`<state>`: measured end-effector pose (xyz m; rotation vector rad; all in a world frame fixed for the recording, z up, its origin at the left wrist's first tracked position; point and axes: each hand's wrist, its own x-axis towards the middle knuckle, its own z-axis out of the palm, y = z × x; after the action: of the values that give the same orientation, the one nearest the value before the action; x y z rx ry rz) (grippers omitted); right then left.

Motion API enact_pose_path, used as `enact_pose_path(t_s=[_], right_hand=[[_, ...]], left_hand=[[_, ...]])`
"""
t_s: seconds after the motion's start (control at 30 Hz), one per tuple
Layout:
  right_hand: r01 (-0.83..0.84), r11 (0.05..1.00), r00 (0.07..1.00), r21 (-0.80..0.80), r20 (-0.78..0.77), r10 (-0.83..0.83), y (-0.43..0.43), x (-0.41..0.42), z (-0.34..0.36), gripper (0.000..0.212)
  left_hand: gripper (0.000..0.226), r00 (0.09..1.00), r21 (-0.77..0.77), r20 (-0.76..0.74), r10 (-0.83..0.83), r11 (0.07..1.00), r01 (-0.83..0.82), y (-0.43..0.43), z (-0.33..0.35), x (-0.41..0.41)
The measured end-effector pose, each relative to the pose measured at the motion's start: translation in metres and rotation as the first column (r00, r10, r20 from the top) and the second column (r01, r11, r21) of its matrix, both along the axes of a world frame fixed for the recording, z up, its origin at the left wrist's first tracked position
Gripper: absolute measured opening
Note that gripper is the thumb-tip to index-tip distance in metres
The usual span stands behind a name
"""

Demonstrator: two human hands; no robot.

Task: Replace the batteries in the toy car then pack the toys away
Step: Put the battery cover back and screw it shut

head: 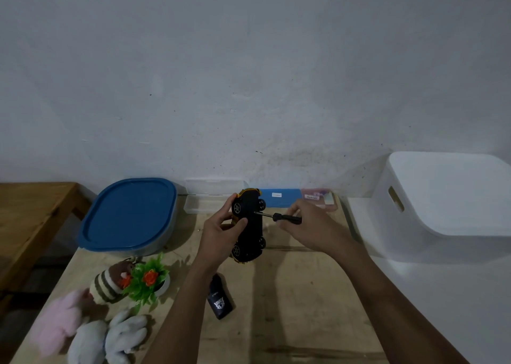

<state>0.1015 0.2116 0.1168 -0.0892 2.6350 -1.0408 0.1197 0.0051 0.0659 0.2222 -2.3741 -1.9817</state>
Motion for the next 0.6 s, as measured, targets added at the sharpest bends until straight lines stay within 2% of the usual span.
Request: enact_pose_path(t_s=[0.13,0.27,0.37,0.43,0.5,0.6], right_hand=[[0.049,0.998,0.998,0.028,-0.038,-0.048,-0.0017,-0.0038,-0.0007,0.052],[0.051,0.999,0.998,-0.018,0.024,-0.05,-0.0009,0.0001,0.0,0.029],[0.043,0.999,0.998,-0.002,-0.038,-0.043,0.0015,-0.0002,-0.0022,0.023],[0.064,0.998,0.996,0.004,-0.062,-0.063,0.002,-0.0015,-0.0015,0.034],[0.069,0.997,0.998,-0.015,-0.003,-0.07,0.0005,-0.0009,-0.0022,0.047],[0.119,0.983,0.99,-0.141,0.09,-0.106,-0.0022,0.004,-0.0052,0.041]], left_hand=[[0.063,1.0,-0.001,-0.011,-0.02,1.0,0.02,0.0012,0.0011,0.0005],[0.064,1.0,0.003,-0.018,-0.023,1.0,0.023,0.0044,0.004,0.0012],[0.064,0.999,0.002,-0.017,-0.03,1.0,0.03,0.006,0.0045,0.0017],[0.065,0.999,-0.011,-0.014,-0.032,0.999,0.032,0.007,0.0034,0.002],[0.065,0.999,-0.022,-0.009,-0.035,0.999,0.035,0.0086,0.0024,0.0028],[0.066,1.0,-0.028,-0.005,-0.027,0.999,0.027,0.0094,0.0001,0.0037]])
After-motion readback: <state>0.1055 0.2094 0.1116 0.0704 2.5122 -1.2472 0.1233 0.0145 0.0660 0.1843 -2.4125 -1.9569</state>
